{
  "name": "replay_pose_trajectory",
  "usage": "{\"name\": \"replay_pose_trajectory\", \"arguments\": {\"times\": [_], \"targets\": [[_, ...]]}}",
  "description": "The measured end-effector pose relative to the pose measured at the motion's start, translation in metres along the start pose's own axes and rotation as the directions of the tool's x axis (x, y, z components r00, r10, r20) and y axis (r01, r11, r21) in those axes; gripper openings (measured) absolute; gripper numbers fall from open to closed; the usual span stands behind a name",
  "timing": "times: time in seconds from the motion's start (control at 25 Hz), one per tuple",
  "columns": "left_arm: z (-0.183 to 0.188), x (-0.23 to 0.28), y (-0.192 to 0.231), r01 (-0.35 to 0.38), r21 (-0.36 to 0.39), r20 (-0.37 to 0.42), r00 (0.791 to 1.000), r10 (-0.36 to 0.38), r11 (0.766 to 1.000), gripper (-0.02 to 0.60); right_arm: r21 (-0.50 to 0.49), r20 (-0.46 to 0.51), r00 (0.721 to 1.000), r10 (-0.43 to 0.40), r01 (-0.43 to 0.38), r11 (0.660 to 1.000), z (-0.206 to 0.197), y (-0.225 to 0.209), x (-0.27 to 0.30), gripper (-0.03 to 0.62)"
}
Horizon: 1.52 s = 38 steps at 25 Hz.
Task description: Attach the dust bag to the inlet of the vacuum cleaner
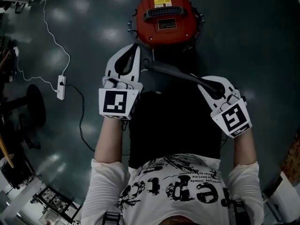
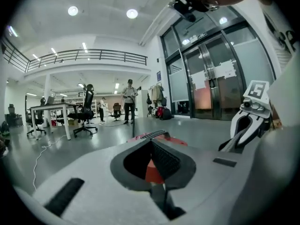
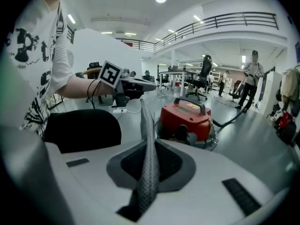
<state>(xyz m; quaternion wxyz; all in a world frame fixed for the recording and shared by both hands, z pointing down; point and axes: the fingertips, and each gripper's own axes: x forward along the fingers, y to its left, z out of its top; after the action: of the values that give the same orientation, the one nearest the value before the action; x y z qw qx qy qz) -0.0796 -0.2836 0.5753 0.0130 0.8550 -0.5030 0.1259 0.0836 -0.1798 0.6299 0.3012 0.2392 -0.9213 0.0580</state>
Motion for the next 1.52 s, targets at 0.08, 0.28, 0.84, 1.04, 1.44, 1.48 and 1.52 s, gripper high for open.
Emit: {"name": "replay_pose_trajectory", "arguments": {"times": [0.08,0.28,0.84,1.04,1.44,1.48,1.52], "targets": [[-0.021,0.022,0.009,0.016,0.054,-0.025,1.0,-0.014,0.998,0.005,-0.017,-0.013,1.0,0.001,-0.001,1.0,-0.012,0.0,0.01,0.026],[-0.022,0.082,0.006,0.124,0.292,-0.146,0.986,-0.084,0.948,0.175,0.023,-0.017,0.999,0.047,-0.046,0.999,-0.024,0.002,0.015,0.026],[-0.038,0.162,-0.01,0.404,0.571,-0.401,0.897,-0.187,0.714,0.178,0.018,-0.034,0.997,0.076,-0.075,0.997,-0.04,0.004,0.019,0.026],[-0.039,0.179,-0.02,0.446,0.58,-0.404,0.884,-0.236,0.682,0.147,-0.054,-0.078,0.996,0.05,-0.054,0.997,-0.051,0.0,0.029,0.026],[-0.034,0.178,-0.022,0.438,0.601,-0.39,0.891,-0.232,0.669,0.135,-0.15,-0.099,0.991,-0.089,0.073,0.986,-0.067,-0.026,0.035,0.034],[-0.034,0.178,-0.022,0.436,0.601,-0.388,0.892,-0.233,0.67,0.135,-0.156,-0.1,0.99,-0.103,0.087,0.984,-0.067,-0.028,0.035,0.037],[-0.033,0.177,-0.022,0.434,0.601,-0.386,0.893,-0.233,0.671,0.135,-0.157,-0.102,0.988,-0.115,0.099,0.983,-0.068,-0.031,0.036,0.042]]}}
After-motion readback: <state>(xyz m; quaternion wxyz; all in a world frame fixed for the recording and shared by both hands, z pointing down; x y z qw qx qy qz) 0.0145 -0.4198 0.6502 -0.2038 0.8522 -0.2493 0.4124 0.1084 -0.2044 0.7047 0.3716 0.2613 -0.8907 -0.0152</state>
